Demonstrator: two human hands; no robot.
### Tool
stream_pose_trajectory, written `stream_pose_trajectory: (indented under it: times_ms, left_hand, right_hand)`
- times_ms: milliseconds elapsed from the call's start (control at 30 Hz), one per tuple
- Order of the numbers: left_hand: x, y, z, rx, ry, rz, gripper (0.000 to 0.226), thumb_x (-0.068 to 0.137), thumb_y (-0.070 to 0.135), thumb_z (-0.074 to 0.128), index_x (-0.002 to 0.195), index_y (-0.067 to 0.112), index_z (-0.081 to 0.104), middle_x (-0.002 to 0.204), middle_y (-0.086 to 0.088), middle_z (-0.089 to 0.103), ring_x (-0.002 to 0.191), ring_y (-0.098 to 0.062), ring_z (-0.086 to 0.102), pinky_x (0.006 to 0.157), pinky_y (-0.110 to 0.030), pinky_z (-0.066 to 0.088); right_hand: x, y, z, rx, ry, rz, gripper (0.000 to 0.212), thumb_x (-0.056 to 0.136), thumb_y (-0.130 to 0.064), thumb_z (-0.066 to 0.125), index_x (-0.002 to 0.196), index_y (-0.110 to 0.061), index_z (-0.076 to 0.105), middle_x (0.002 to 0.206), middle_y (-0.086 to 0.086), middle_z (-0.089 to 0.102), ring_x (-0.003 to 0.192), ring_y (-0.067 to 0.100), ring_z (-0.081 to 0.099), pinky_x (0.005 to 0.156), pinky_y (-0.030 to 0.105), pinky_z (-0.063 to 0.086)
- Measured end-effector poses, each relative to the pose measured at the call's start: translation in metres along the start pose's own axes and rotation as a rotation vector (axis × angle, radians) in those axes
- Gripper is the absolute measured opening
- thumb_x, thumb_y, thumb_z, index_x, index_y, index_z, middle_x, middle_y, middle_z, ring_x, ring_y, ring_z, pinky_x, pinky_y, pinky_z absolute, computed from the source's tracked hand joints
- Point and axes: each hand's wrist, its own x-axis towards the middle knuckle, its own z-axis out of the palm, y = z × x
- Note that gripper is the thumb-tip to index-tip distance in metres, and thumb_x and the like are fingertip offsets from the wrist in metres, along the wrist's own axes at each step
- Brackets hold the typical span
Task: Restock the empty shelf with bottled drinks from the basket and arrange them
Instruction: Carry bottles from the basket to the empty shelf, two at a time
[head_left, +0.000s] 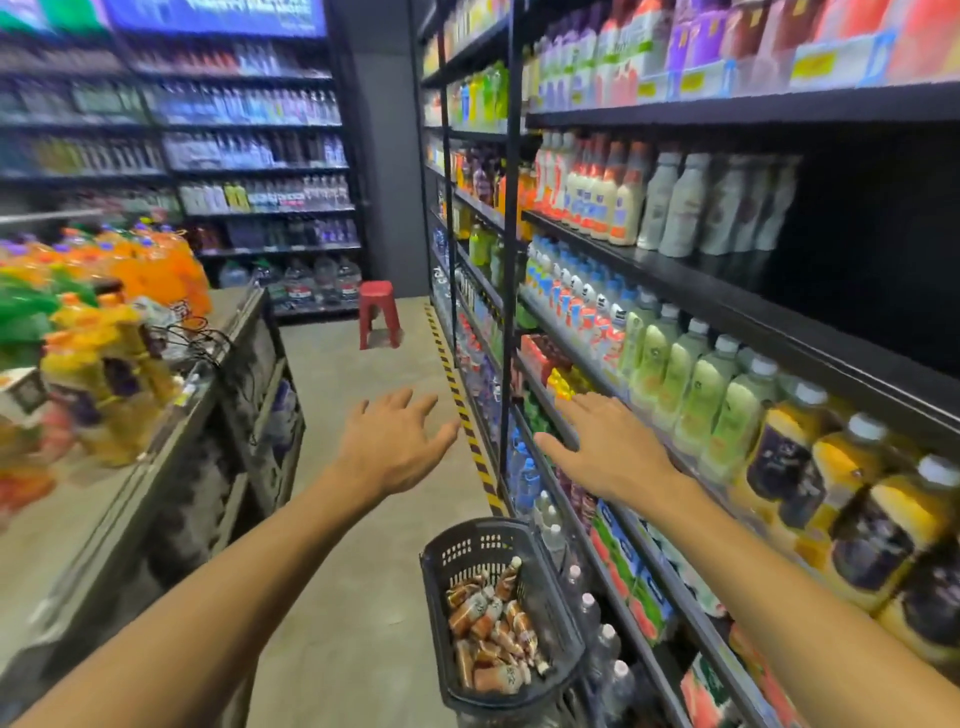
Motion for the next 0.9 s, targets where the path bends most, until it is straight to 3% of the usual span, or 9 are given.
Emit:
stream_pose_trajectory:
  times_ms: [400, 767, 900]
  left_hand:
    - [0.099, -0.043, 0.064, 0.042, -0.055, -0.040, 0.069, 0.098, 0.068, 0.022, 0.149, 0.026, 0.043, 0.153, -0.005, 0.047, 0.140, -0.026, 0.043, 0.112, -0.045, 0.030]
    - [0.228, -0.093, 0.179, -0.030, -0.214, 0.039, 0.070, 0.099, 0.067, 0.023, 0.152, 0.025, 0.039, 0.156, -0.005, 0.043, 0.143, -0.026, 0.038, 0.116, -0.047, 0.026]
    - [0.257, -0.095, 0.222, -0.024, -0.274, 0.082, 0.067, 0.099, 0.067, 0.022, 0.151, 0.027, 0.037, 0.158, -0.005, 0.039, 0.145, -0.025, 0.035, 0.117, -0.051, 0.023]
  right_hand:
    - [0.118, 0.005, 0.058, -0.006, -0.054, -0.017, 0.070, 0.102, -0.065, 0.036, 0.153, -0.017, 0.043, 0.153, 0.007, 0.050, 0.145, 0.026, 0.039, 0.120, 0.039, 0.024]
    - [0.222, 0.026, 0.148, -0.005, -0.139, 0.140, 0.065, 0.103, -0.059, 0.042, 0.151, -0.015, 0.045, 0.146, 0.009, 0.054, 0.137, 0.028, 0.044, 0.114, 0.040, 0.032]
    - [0.240, 0.046, 0.189, -0.002, -0.188, 0.186, 0.064, 0.102, -0.059, 0.043, 0.145, -0.013, 0.051, 0.131, 0.010, 0.061, 0.127, 0.031, 0.051, 0.109, 0.042, 0.037]
